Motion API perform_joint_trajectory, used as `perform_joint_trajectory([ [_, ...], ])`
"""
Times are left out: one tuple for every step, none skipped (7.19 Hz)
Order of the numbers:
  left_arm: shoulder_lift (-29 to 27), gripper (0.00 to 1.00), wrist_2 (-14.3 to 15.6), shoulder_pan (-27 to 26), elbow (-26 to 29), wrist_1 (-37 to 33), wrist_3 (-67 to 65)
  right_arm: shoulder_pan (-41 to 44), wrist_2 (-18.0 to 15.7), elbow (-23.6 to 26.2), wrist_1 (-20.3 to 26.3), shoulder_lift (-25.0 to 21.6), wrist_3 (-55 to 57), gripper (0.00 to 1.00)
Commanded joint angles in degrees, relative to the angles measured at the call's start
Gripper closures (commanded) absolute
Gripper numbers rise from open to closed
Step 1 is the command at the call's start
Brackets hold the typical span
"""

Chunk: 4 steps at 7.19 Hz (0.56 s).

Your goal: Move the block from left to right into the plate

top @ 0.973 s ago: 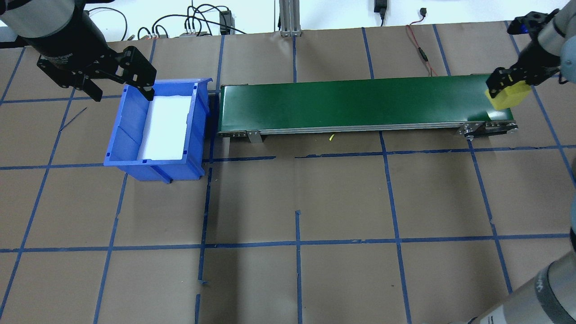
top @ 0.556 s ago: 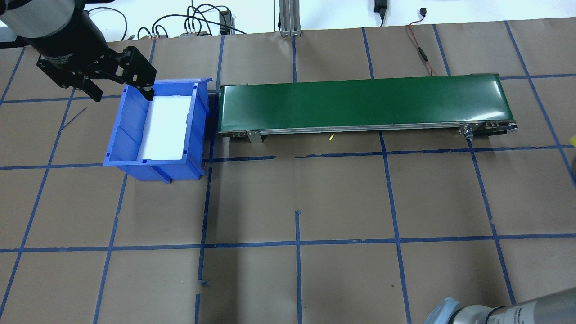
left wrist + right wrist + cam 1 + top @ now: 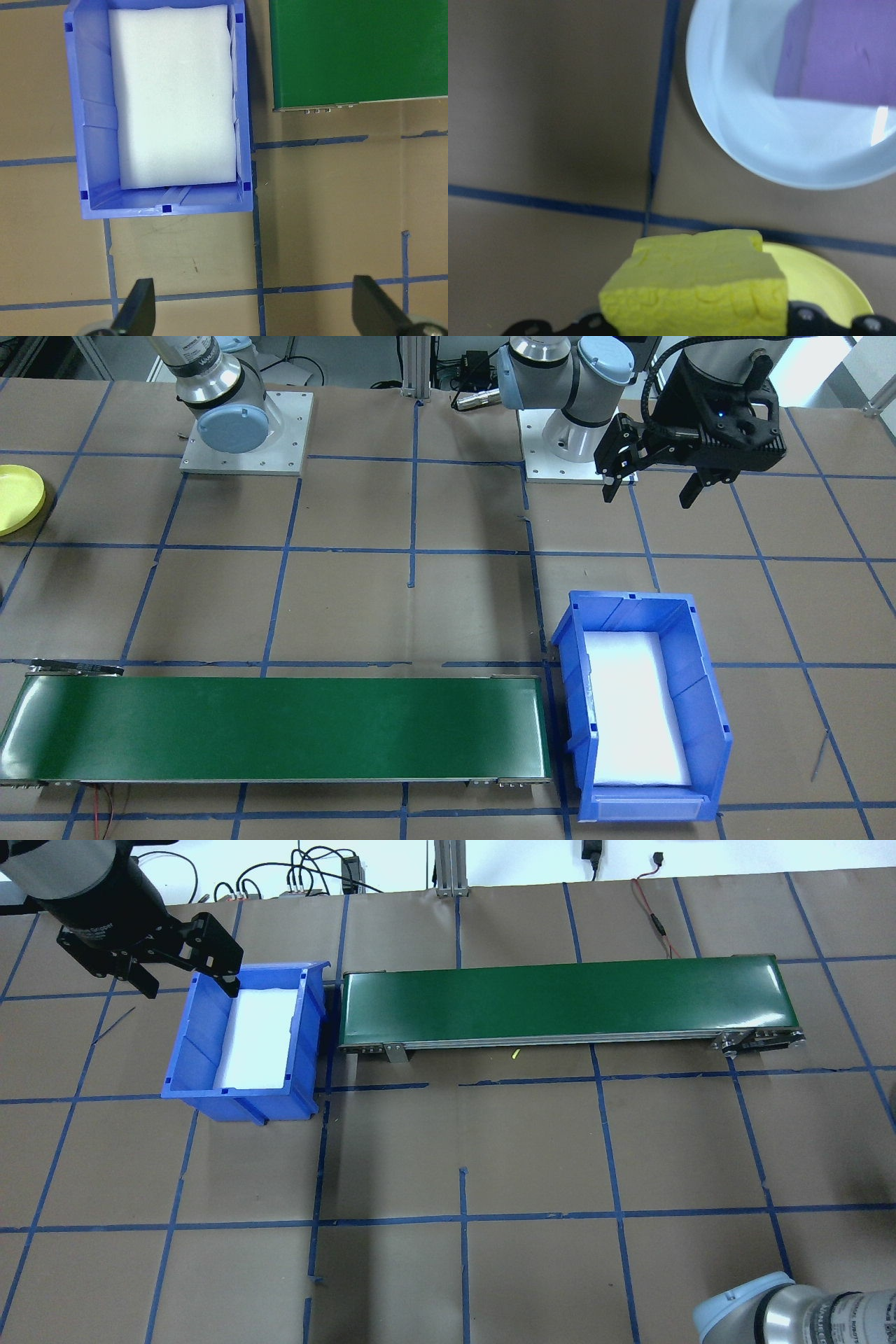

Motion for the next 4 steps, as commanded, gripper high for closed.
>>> perform_joint_trajectory([
  [0.0,0.0,-0.08,0.0,0.05,-0.07,0.06,-2.58,0.71,-0.3,-2.52,2.63,-1.26,0.37],
  [0.0,0.0,-0.08,0.0,0.05,-0.16,-0.03,-2.66,0.89,-0.23,-2.52,3.77,-0.9,0.15],
  [0.0,0.0,-0.08,0.0,0.05,-0.07,-0.03,-2.66,0.02,-0.66,-2.52,4.4,0.58,0.0],
  [0.0,0.0,-0.08,0.0,0.05,-0.07,-0.03,-2.66,-0.25,-0.67,-2.52,4.31,1.12,0.0],
])
